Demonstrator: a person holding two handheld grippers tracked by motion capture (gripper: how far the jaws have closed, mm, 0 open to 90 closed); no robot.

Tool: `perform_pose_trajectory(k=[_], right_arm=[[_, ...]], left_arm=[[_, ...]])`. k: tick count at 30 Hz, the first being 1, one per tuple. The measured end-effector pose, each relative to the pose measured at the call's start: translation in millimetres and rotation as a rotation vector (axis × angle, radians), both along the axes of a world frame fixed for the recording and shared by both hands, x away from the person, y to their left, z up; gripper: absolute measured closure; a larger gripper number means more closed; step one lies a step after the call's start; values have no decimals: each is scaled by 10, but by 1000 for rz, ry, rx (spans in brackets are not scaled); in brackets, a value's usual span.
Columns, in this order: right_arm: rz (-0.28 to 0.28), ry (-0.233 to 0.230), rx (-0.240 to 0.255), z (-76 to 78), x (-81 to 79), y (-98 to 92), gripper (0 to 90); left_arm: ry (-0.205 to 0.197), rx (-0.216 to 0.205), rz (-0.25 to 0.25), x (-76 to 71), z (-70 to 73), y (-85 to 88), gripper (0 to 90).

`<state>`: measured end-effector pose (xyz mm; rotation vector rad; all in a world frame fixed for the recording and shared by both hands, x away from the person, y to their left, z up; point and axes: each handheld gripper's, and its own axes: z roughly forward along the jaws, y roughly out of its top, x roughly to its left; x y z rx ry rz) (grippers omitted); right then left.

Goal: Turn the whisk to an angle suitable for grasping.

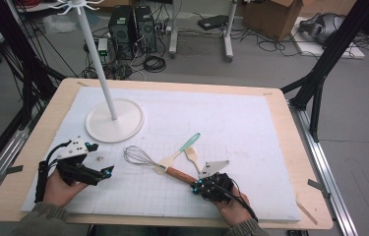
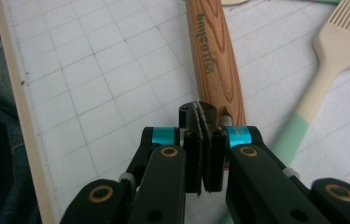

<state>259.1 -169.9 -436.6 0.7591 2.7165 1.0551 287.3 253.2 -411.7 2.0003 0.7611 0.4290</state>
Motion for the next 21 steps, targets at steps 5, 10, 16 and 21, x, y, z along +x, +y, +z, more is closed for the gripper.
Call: perform_pose_trajectory(k=[5, 10, 16, 21], right_arm=[[-1, -3, 2, 0, 21, -14, 892], [-2, 1, 5, 0, 37, -21, 892], [1, 0, 10, 1, 57, -31, 892], [2, 2, 14, -1, 71, -34, 892]], left_arm=[[-1, -1, 2, 1, 1, 2, 17], [0, -1, 1, 0, -1, 0, 17], [0, -1, 1, 0, -1, 0, 17], [0, -2, -1, 1, 0, 0, 18]])
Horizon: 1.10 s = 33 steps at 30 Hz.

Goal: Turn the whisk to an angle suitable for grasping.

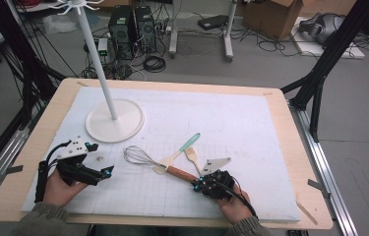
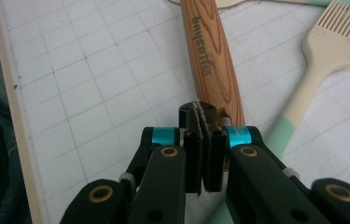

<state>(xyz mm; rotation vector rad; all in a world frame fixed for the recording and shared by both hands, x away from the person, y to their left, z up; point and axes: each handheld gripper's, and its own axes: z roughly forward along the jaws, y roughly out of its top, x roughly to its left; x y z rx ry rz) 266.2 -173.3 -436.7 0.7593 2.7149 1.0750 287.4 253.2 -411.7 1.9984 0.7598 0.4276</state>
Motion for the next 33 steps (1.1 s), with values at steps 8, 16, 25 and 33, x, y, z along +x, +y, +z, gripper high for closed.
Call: perform_pose_trajectory(k=[8, 16, 25, 33], right_arm=[[4, 0, 2, -4, 11, 3, 892], [9, 0, 14, 10, 1, -1, 892], [2, -4, 24, 37, -41, -60, 892], [-16, -7, 30, 52, -57, -147, 892]], left_arm=[[-3, -3, -4, -1, 1, 1, 17], [-5, -4, -3, -3, 2, 1, 17], [-6, -2, -4, -3, 4, 8, 17], [-5, -4, -2, -6, 6, 9, 17]])
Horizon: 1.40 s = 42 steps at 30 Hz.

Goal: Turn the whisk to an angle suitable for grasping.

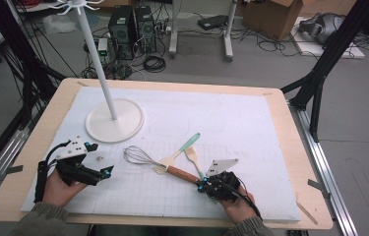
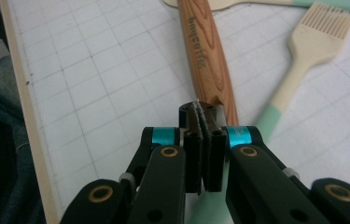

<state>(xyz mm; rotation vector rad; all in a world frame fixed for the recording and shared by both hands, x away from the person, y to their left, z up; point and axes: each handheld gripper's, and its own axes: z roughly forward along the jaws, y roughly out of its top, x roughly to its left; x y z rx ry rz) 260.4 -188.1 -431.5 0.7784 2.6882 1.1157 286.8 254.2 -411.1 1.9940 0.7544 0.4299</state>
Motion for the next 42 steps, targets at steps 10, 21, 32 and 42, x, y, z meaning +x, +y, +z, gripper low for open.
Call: perform_pose_trajectory(k=[10, 21, 32, 42], right_arm=[[-18, -3, 15, 9, 9, -64, 872], [-48, -5, 98, 79, 50, -218, 711], [-112, -19, 171, 153, 146, -415, 513], [-148, -23, 189, 141, 174, -536, 436]], left_arm=[[-1, 0, -3, 0, 1, -2, 17], [1, -2, -4, 5, -3, 3, 17], [3, -13, -14, 11, -1, 5, 17], [-12, -22, -40, -5, 21, -19, 17]])
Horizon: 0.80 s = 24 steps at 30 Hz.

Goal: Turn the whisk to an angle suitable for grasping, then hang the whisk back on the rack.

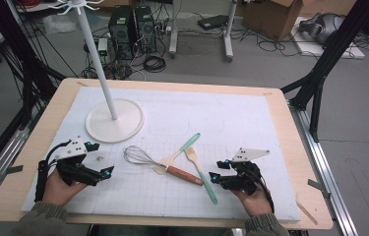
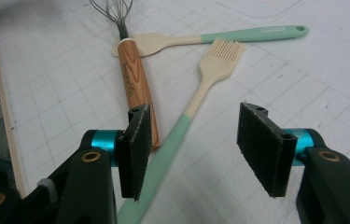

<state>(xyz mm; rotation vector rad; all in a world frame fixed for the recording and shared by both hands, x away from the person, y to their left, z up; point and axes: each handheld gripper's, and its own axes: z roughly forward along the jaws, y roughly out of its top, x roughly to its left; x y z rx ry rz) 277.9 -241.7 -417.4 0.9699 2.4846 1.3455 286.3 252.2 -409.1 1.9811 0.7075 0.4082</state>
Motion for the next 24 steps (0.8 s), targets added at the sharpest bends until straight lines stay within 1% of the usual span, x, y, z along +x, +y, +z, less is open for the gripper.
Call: perform_pose_trajectory(k=[1, 4, 6, 9, 12, 15, 18, 20, 24], right_arm=[[-1, 2, -1, -3, 0, -3, 435], [1, 2, -2, -2, 0, -5, 424], [-2, 1, 3, 3, 0, -11, 409], [-7, -4, 2, 1, 5, -24, 393], [-11, -3, 8, -7, 8, -39, 368], [-14, 2, 9, -12, 9, -48, 350], [-4, -3, 6, -12, 13, -57, 336], [-4, -5, 9, -5, 6, -69, 333], [-8, -2, 20, -11, 10, -100, 324]], left_arm=[[-1, 5, -8, -2, 6, -1, 17], [-5, -2, -24, -9, 22, -19, 17], [-2, 8, -40, -10, 31, -31, 17], [-6, 18, -58, -18, 45, -65, 17], [-13, 36, -81, -28, 69, -108, 19], [-17, 45, -119, -36, 91, -165, 24], [-20, 56, -156, -41, 121, -248, 30], [-22, 51, -184, -41, 143, -300, 50], [-27, 73, -230, -12, 166, -392, 77]])
